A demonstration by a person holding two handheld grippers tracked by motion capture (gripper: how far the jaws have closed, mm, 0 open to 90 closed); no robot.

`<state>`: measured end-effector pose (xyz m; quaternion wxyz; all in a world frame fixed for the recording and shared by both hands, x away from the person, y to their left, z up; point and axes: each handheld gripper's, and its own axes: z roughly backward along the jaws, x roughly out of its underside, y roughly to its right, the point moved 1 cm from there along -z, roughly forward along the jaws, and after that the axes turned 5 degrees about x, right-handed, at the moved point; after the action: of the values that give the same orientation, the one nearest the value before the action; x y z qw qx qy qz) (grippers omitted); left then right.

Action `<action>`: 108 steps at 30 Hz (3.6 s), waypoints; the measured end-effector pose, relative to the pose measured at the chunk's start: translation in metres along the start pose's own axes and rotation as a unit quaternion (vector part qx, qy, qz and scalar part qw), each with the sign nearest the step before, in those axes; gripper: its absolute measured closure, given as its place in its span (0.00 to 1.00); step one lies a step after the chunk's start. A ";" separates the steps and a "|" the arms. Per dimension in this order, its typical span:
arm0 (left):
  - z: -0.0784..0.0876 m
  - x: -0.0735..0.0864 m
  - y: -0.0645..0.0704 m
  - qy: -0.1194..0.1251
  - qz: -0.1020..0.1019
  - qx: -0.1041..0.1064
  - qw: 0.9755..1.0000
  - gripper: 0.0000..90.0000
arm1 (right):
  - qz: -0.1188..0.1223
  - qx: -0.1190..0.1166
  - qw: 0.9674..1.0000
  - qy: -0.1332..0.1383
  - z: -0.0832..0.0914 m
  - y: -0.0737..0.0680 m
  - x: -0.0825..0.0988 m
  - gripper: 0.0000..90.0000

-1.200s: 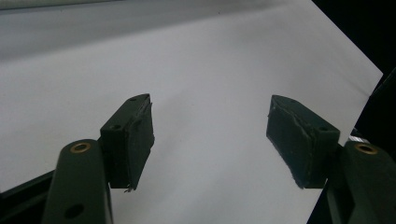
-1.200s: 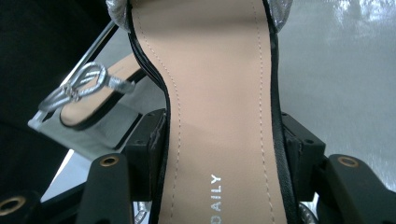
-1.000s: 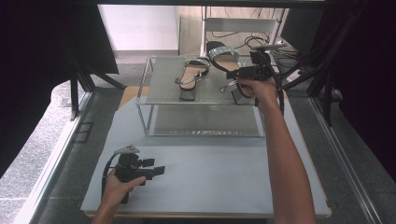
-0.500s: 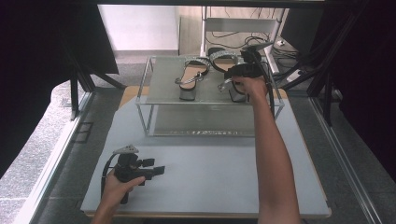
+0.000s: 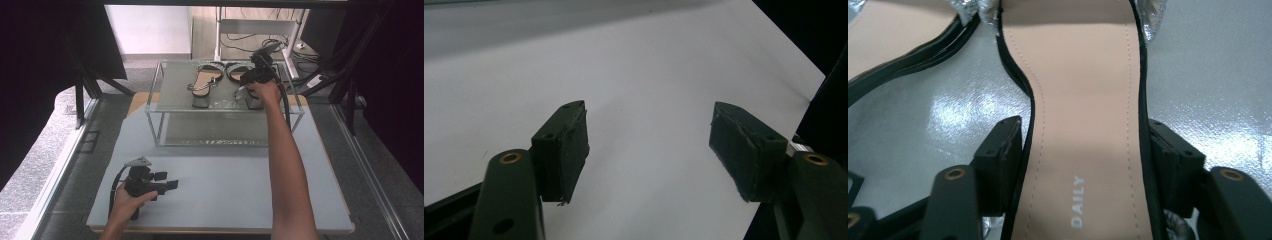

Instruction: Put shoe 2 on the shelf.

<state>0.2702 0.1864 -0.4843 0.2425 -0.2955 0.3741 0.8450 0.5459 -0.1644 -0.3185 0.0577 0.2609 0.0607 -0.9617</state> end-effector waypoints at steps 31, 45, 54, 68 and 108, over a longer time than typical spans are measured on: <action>0.027 -0.101 0.019 0.092 -0.024 -0.064 0.993 0.88 | 0.080 -0.074 0.976 0.191 0.061 0.089 0.091 0.77; -0.012 -0.215 -0.020 0.102 0.018 -0.132 0.986 1.00 | 0.130 -0.041 0.974 0.182 0.031 0.055 0.093 0.97; -0.044 -0.229 -0.020 0.084 0.034 -0.115 0.989 1.00 | 0.124 -0.042 0.974 0.183 0.028 0.051 0.093 1.00; -0.070 -0.236 0.009 0.061 0.013 -0.100 0.993 1.00 | 0.144 -0.066 0.969 0.188 0.026 0.024 0.098 1.00; 0.004 -0.094 0.036 0.088 -0.047 -0.016 0.995 0.70 | 0.197 -0.173 0.931 0.252 0.062 0.030 0.220 0.69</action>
<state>0.3131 0.1498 -0.4005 0.2432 -0.3901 0.3663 0.8090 0.3309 -0.2207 -0.3800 0.2733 0.4877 0.1862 -0.8079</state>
